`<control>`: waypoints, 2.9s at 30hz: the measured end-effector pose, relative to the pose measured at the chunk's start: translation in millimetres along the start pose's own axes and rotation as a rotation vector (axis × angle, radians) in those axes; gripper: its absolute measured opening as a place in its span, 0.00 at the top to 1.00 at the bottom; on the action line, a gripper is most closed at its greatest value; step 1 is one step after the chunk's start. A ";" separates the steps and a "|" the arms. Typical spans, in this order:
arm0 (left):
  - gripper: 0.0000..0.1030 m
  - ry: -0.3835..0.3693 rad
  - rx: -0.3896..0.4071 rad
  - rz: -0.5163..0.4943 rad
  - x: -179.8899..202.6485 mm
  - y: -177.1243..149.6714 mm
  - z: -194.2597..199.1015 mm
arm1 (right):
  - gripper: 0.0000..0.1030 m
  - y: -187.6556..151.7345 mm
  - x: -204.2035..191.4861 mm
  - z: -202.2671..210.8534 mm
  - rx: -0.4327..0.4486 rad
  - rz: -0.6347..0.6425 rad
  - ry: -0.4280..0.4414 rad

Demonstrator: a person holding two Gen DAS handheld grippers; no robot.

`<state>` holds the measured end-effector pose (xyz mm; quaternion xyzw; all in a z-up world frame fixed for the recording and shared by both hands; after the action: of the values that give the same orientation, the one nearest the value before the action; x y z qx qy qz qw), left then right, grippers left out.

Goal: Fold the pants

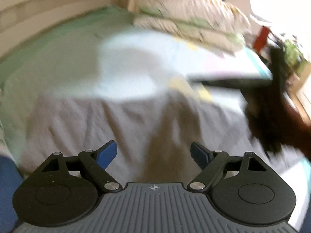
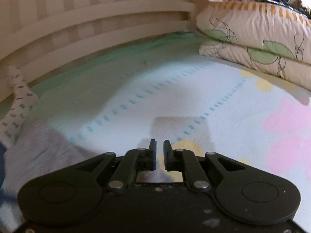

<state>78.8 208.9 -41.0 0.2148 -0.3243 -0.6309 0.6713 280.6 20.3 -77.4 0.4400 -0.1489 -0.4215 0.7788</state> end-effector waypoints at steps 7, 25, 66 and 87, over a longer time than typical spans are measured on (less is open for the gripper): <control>0.20 0.157 0.064 0.135 -60.7 64.1 -51.1 | 0.89 -40.1 -22.5 35.1 -0.036 0.030 0.041; 0.18 0.355 -0.100 0.273 -129.2 1.1 -52.3 | 0.87 -93.0 -67.2 72.3 -0.048 0.061 0.109; 0.21 0.083 -0.060 -0.253 67.0 -43.4 -25.0 | 0.80 -173.1 -62.8 141.8 -0.076 0.066 -0.007; 0.22 0.140 -0.145 -0.092 14.2 -59.9 -36.0 | 0.94 -177.9 -49.9 131.5 -0.105 0.296 -0.069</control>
<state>61.7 183.9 -105.6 0.2238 -0.2200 -0.6665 0.6763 77.9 -59.8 -140.0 0.3574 -0.2166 -0.3243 0.8487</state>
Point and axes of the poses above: each gripper's, at about its wrist camera, not at the fingertips, and z roughly against the way its jaws point, x to its right, y to its top, the point moved 4 cm from there along -z, roughly the way its jaws point, and after that the axes turned 1 degree about x, right-handed, at the moved point
